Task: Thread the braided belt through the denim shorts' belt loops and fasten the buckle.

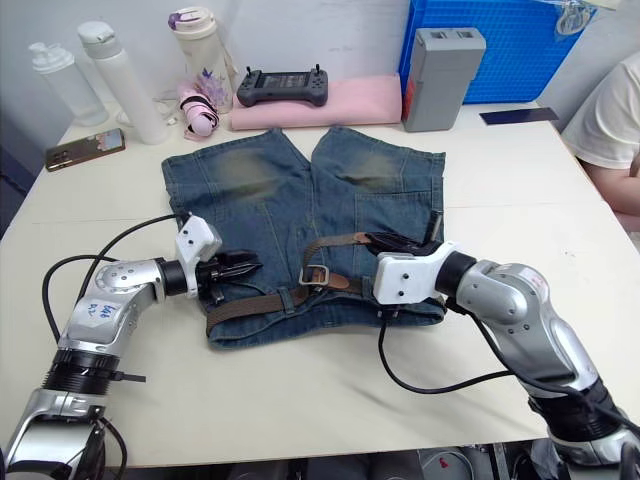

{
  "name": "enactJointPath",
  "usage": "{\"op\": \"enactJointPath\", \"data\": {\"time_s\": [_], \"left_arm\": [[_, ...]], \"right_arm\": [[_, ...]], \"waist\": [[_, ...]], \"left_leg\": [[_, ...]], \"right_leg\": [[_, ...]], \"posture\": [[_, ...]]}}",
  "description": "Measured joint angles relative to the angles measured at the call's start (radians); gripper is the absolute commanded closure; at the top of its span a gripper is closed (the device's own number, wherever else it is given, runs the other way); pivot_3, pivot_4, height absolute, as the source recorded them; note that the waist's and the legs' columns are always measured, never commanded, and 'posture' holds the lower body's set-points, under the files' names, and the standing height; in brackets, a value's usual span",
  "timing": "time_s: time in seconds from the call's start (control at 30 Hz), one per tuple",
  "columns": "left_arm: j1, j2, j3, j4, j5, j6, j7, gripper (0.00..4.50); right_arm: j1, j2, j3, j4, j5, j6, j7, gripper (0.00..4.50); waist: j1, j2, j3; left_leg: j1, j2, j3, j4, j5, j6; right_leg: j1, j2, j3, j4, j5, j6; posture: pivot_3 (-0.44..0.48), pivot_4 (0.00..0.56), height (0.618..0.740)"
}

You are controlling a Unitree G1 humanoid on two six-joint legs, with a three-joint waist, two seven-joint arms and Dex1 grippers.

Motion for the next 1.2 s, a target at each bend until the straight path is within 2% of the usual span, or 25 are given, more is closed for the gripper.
{"op": "enactJointPath", "data": {"time_s": [0.03,0.07,0.17,0.3,0.43,0.57,0.67,0.73,0.77,0.8,0.97,1.13,1.2], "left_arm": [[-0.004,-0.008,0.032,-0.048,-0.064,0.042,-0.015,1.80],[-0.032,-0.024,0.053,-0.108,-0.129,0.080,-0.026,1.18],[-0.078,-0.029,0.080,-0.218,-0.219,0.134,-0.034,0.03],[-0.052,-0.067,0.039,-0.316,-0.248,0.171,-0.025,0.03],[-0.029,-0.076,-0.038,-0.314,-0.157,0.118,0.002,0.03],[-0.030,-0.087,-0.050,-0.297,-0.105,0.077,0.035,0.03],[-0.032,-0.099,-0.054,-0.259,-0.052,0.040,0.075,0.81],[-0.032,-0.107,-0.055,-0.258,-0.045,0.030,0.084,1.68],[-0.032,-0.113,-0.055,-0.258,-0.045,0.029,0.087,1.87],[-0.031,-0.119,-0.055,-0.258,-0.044,0.029,0.088,2.44],[-0.025,-0.121,-0.060,-0.259,-0.029,0.028,0.089,4.48],[-0.018,-0.132,-0.062,-0.264,-0.023,0.029,0.111,4.48],[-0.016,-0.138,-0.062,-0.265,-0.021,0.029,0.119,4.50]], "right_arm": [[-0.019,0.020,0.017,0.001,-0.014,0.003,0.000,4.50],[-0.040,0.039,0.043,0.003,-0.027,0.005,0.000,4.50],[-0.061,0.060,0.075,0.005,-0.049,0.005,0.000,4.50],[-0.078,0.078,0.086,0.043,-0.087,0.008,-0.001,4.50],[-0.088,0.096,0.088,0.055,-0.100,0.010,-0.001,4.50],[-0.088,0.101,0.088,0.058,-0.102,0.019,0.000,4.50],[-0.088,0.102,0.088,0.058,-0.102,0.021,0.000,4.50],[-0.088,0.103,0.088,0.058,-0.102,0.022,0.000,4.50],[-0.088,0.103,0.088,0.058,-0.102,0.022,0.000,4.50],[-0.088,0.103,0.088,0.058,-0.102,0.022,0.001,4.50],[-0.088,0.103,0.087,0.058,-0.108,0.032,0.001,4.50],[-0.088,0.116,0.086,0.058,-0.107,0.052,0.001,4.50],[-0.088,0.122,0.084,0.058,-0.107,0.062,0.001,3.62]], "waist": [[-0.001,-0.002,0.001],[0.000,-0.002,0.001],[0.001,-0.002,0.001],[-0.003,-0.002,0.001],[-0.004,-0.002,0.001],[-0.004,-0.002,0.001],[-0.002,-0.002,0.001],[0.000,-0.002,0.001],[0.000,-0.002,0.001],[0.000,-0.002,0.001],[-0.002,-0.002,0.001],[-0.001,-0.002,0.001],[-0.001,-0.002,0.001]], "left_leg": [[-0.001,0.000,-0.001,0.000,0.000,0.000],[-0.001,0.000,-0.003,0.001,0.000,0.000],[-0.001,-0.001,-0.006,0.001,0.000,0.000],[-0.001,0.000,-0.005,0.000,0.000,0.000],[-0.001,0.000,-0.003,0.001,0.000,0.000],[-0.001,0.000,-0.003,0.001,0.000,0.000],[-0.001,0.000,-0.003,0.001,0.000,0.000],[-0.001,0.000,-0.003,0.001,0.000,0.000],[-0.001,0.000,-0.003,0.001,0.000,0.000],[-0.001,0.000,-0.003,0.000,0.000,0.000],[-0.001,0.000,-0.002,0.001,0.000,0.000],[-0.001,0.000,-0.003,0.001,0.000,0.000],[-0.001,0.000,-0.003,0.001,0.000,0.000]], "right_leg": [[-0.001,0.000,0.000,0.000,0.000,0.000],[-0.001,0.000,-0.001,0.000,0.000,0.000],[0.000,-0.001,0.000,0.000,0.000,0.000],[0.000,-0.001,0.000,0.000,0.000,0.000],[0.000,0.000,0.000,0.001,0.000,0.000],[0.000,0.000,0.000,0.001,0.000,0.000],[0.000,0.000,0.000,0.000,0.000,0.000],[-0.001,0.000,0.000,0.000,0.000,0.000],[0.000,0.000,0.000,0.000,0.000,0.000],[0.000,0.000,0.000,0.000,0.000,0.000],[-0.001,0.000,0.000,0.001,0.000,0.000],[0.000,0.000,0.000,0.001,0.000,0.000],[0.000,0.000,0.000,0.001,0.000,0.000]], "posture": [[0.000,0.150,0.705],[0.000,0.150,0.705],[0.000,0.150,0.705],[0.000,0.150,0.705],[0.000,0.150,0.705],[0.000,0.150,0.705],[0.000,0.150,0.705],[0.000,0.150,0.705],[0.000,0.150,0.705],[0.000,0.150,0.705],[0.000,0.150,0.705],[0.000,0.150,0.705],[0.000,0.150,0.705]]}}
